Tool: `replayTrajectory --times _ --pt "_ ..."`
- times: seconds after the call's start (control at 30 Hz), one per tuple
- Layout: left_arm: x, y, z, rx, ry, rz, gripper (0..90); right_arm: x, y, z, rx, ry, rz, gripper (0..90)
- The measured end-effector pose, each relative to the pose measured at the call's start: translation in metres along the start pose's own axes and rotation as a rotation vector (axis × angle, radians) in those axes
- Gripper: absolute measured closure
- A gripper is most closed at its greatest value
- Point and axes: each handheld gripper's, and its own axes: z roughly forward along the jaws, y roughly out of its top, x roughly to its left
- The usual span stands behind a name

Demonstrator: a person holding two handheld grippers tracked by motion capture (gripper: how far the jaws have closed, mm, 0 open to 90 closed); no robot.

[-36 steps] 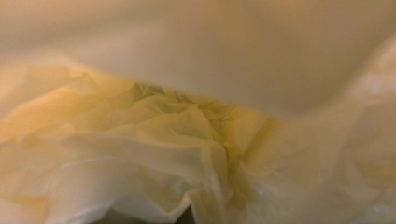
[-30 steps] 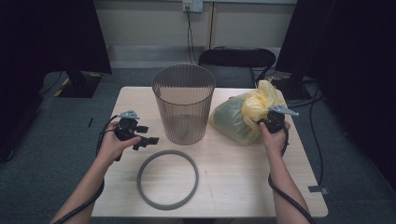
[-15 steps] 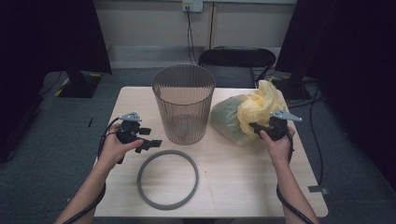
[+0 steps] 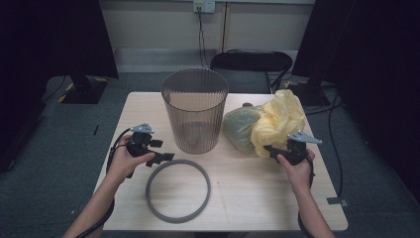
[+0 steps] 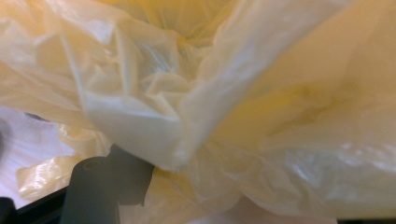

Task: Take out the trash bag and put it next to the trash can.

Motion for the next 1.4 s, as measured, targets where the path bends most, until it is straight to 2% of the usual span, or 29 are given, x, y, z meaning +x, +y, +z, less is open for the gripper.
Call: replayTrajectory --times 0.23,0.43,0.77,0.83,1.03,1.13,1.17,1.23,1.4 --pt "0.001 -0.005 0.003 0.009 -0.002 -0.008 16.8 0.005 -0.011 0.007 0.020 0.004 -0.009 32.4" --pt "0.005 -0.010 0.008 0.018 -0.009 -0.010 16.8 0.007 -0.014 0.026 0.044 -0.001 -0.018 31.6" --pt "0.013 -0.022 0.010 0.042 0.004 -0.028 16.8 0.005 0.004 0.067 0.050 -0.026 -0.025 30.2" --pt "0.013 -0.022 0.009 0.043 0.007 -0.026 16.8 0.005 0.006 0.068 0.045 -0.025 -0.023 29.8" --pt "0.012 -0.020 0.012 0.043 0.000 -0.018 16.8 0.007 -0.003 0.049 0.044 -0.009 -0.028 28.2" --pt "0.009 -0.020 0.016 0.069 0.009 0.006 16.8 0.003 -0.014 0.031 0.056 -0.013 -0.023 26.1" --pt "0.008 -0.020 0.018 0.074 0.013 0.013 16.8 0.003 -0.014 0.031 0.056 -0.013 -0.023 26.1" --pt "0.006 -0.022 0.022 0.075 0.004 0.001 16.8 0.000 -0.019 0.020 0.055 -0.012 -0.017 25.8" --pt "0.005 -0.025 0.026 0.087 -0.003 0.002 16.8 -0.002 -0.024 0.003 0.045 -0.009 -0.018 25.3"
